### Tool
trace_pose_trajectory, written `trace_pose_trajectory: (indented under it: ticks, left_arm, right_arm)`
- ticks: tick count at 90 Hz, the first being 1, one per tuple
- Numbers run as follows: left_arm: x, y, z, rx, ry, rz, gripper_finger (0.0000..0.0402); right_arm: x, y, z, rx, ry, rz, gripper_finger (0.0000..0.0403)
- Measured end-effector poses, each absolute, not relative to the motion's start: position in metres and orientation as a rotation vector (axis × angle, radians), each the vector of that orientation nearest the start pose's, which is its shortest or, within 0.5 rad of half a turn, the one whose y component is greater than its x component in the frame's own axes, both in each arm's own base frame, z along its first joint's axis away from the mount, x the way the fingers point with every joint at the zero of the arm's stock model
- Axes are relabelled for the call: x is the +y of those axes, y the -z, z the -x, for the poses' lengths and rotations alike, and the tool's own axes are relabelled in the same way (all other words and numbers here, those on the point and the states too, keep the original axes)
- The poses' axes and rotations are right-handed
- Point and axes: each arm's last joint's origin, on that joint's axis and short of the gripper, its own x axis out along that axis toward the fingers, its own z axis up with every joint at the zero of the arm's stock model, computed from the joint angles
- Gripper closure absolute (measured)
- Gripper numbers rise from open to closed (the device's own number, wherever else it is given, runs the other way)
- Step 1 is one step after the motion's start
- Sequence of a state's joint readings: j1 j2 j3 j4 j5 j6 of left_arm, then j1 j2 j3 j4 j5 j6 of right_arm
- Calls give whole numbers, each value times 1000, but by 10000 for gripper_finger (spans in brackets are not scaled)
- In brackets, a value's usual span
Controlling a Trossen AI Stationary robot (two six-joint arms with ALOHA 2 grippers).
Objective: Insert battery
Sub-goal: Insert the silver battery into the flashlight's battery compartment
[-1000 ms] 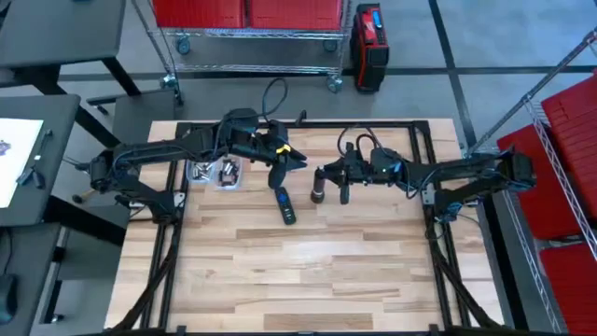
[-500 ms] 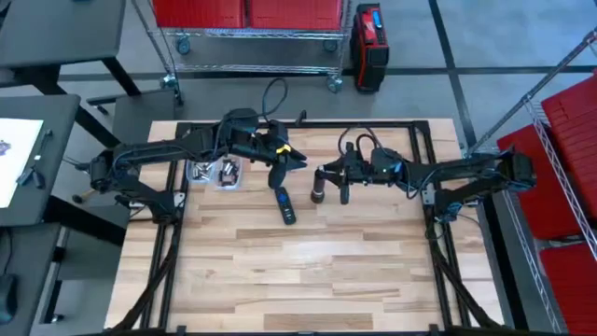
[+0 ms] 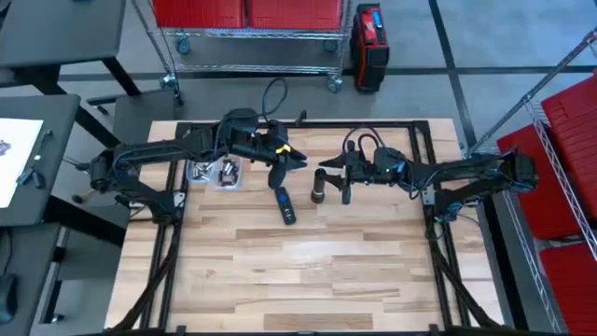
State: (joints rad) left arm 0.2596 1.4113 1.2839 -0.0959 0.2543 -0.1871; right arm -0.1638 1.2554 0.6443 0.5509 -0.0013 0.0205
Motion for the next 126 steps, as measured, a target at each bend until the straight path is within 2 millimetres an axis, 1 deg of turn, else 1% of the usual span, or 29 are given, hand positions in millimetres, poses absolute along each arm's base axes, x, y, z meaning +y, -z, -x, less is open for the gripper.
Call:
trace_pose_trajectory:
  ticks: [7,15,26,29,34,41,45,49,55,62,68,79,91,109,116,126]
  left_arm:
    - [76,-371,-313,215,-26,243,319]
    - [77,-371,-312,221,-30,237,319]
    - [84,-372,-298,287,-77,259,319]
    - [87,-371,-290,324,-119,274,319]
    - [93,-367,-275,420,-237,332,319]
    - [103,-352,-249,619,-499,484,319]
    - [110,-339,-234,767,-648,541,319]
    - [116,-325,-219,911,-759,559,319]
    - [124,-306,-202,1076,-838,578,319]
    - [135,-287,-192,1126,-864,619,319]
    - [144,-270,-186,1132,-838,684,319]
    - [161,-246,-183,1085,-809,772,306]
    - [174,-223,-187,1091,-799,740,289]
    - [183,-192,-195,1240,-794,694,290]
    - [185,-184,-195,1296,-815,681,294]
    - [188,-175,-198,1324,-793,657,294]
  right_arm:
    - [-44,-269,-265,19,163,-9,206]
    - [-43,-287,-262,-39,163,5,199]
    - [-42,-317,-251,-62,165,1,200]
    - [-41,-325,-246,-44,165,-17,202]
    - [-42,-337,-238,-8,174,-76,206]
    - [-45,-344,-227,87,202,-151,212]
    - [-47,-344,-222,143,220,-173,215]
    - [-49,-341,-218,193,236,-187,218]
    - [-51,-338,-214,236,260,-208,222]
    - [-54,-334,-213,267,278,-223,226]
    - [-56,-331,-214,288,287,-231,228]
    - [-58,-328,-218,304,291,-234,231]
    - [-57,-325,-221,324,287,-236,232]
    - [-55,-323,-221,341,277,-242,232]
    - [-54,-323,-222,340,272,-251,232]
    - [-53,-323,-222,341,266,-251,232]
